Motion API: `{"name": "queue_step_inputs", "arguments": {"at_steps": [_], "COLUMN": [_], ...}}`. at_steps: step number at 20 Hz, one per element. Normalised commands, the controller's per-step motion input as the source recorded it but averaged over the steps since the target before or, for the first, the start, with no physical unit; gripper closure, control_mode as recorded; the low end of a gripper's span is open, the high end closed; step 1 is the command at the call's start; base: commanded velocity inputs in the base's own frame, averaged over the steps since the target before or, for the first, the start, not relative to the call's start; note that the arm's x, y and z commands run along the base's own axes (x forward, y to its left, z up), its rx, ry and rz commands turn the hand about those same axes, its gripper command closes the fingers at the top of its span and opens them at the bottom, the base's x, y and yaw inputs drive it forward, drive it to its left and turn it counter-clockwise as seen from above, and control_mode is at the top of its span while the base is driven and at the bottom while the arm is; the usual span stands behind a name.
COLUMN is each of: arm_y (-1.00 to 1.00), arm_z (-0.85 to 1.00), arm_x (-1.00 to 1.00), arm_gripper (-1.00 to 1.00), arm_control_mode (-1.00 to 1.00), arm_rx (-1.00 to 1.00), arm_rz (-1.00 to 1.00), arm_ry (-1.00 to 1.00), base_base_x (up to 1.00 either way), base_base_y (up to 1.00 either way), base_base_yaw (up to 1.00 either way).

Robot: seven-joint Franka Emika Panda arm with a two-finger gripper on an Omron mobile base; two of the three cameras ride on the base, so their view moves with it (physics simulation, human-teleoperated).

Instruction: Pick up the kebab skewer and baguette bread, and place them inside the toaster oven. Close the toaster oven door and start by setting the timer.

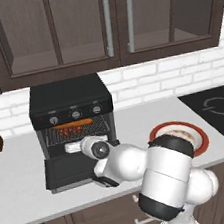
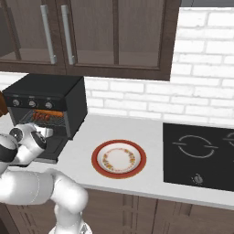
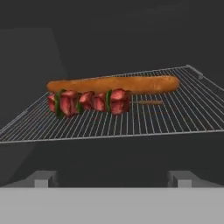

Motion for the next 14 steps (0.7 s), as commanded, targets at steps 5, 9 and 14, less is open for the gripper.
{"name": "queue_step_inputs", "arguments": {"at_steps": [5, 9, 14], "arm_y": [0.12, 0.05, 0.05], "arm_z": [0.21, 0.27, 0.06], "arm_x": [-0.87, -0.89, -0.94], "arm_gripper": [-1.00, -1.00, -1.00], "arm_control_mode": [-1.00, -1.00, -1.00], "arm_rx": [0.00, 0.00, 0.00], "arm_rz": [-0.11, -0.10, -0.06], "arm_ry": [0.09, 0.16, 0.16], "base_base_x": [0.00, 0.00, 0.00], "base_base_y": [0.00, 0.00, 0.00], "base_base_yaw": [0.00, 0.00, 0.00]}}
